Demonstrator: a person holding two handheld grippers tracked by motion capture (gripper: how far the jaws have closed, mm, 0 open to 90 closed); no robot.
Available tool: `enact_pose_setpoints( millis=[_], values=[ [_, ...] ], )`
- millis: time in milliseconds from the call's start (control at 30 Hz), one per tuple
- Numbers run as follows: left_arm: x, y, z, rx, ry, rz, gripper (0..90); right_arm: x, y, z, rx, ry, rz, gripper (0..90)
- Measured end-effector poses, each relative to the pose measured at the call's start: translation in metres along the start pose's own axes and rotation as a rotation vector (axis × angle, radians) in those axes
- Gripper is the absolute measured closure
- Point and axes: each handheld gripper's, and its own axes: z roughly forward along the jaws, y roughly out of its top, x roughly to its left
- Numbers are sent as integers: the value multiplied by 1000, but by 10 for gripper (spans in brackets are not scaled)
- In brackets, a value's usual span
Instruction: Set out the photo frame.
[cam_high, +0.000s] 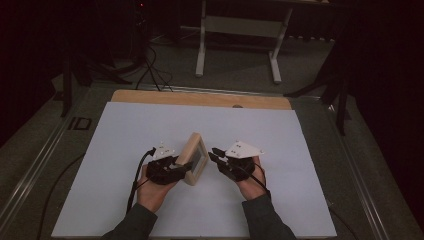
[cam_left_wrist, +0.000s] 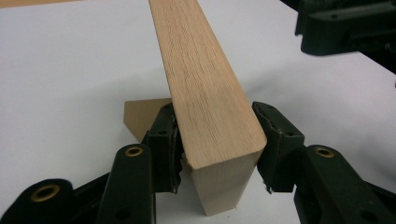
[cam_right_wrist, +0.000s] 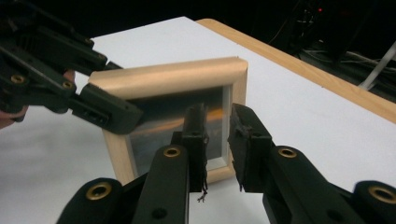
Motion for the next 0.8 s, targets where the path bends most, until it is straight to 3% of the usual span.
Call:
enact_pose_setpoints(
  millis=[233,433,667,800],
  values=[
    [-7,1,2,10,-18,37,588,-3,3,-6,-26,-18,10,751],
    [-15,1,2,16,-3,83,600,-7,6,-11,-47,-35,19,752],
    [-23,-1,3,15,4,163,602,-9,7,-14,-61,-48,27,760],
    [-27,-3,3,14,-8,214,602,-9,7,-14,-65,-49,28,812]
  ],
)
